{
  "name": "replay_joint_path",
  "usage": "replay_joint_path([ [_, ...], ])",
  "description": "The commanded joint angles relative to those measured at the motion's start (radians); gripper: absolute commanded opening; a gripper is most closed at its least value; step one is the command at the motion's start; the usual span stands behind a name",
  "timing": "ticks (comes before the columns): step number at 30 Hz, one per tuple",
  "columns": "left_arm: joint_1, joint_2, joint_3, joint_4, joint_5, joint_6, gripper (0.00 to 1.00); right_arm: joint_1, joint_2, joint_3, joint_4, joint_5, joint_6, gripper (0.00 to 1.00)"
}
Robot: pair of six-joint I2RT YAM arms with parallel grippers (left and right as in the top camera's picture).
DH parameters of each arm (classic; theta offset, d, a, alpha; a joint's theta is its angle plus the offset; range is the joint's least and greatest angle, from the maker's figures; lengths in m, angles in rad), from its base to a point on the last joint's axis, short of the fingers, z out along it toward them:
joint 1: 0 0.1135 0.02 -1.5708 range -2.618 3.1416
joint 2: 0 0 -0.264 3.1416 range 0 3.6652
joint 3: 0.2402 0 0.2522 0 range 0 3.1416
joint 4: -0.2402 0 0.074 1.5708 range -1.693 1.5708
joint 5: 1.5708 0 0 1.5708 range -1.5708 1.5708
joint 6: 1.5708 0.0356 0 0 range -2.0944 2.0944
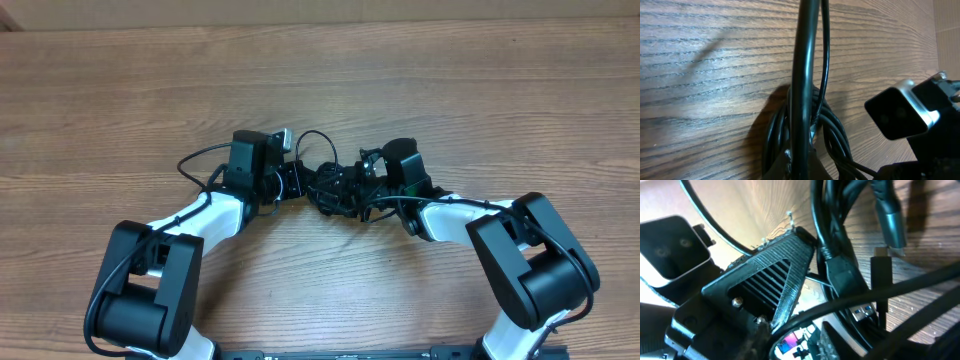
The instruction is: Untangle cables
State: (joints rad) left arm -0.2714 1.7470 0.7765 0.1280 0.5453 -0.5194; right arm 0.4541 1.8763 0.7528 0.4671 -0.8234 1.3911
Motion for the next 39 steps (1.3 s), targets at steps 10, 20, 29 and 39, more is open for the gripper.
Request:
replay_joint_path([
  [10,0.003,0.005,-0.006,0.008,0.006,0.023,0.04,-0.001,-0.013,0.006,0.172,-0.071,0.092,0.04],
  [20,0.003,0.005,-0.006,0.003,-0.015,0.023,0.04,-0.003,-0.013,0.006,0.410,-0.080,0.263,0.04],
  [29,0.003,0.005,-0.006,-0.023,-0.130,-0.005,0.04,-0.072,-0.013,0.006,0.501,-0.107,0.285,0.04],
  [39,0.003,0.005,-0.006,-0.075,-0.296,-0.154,0.04,-0.183,-0.013,-0.010,0.354,-0.185,0.175,0.04],
])
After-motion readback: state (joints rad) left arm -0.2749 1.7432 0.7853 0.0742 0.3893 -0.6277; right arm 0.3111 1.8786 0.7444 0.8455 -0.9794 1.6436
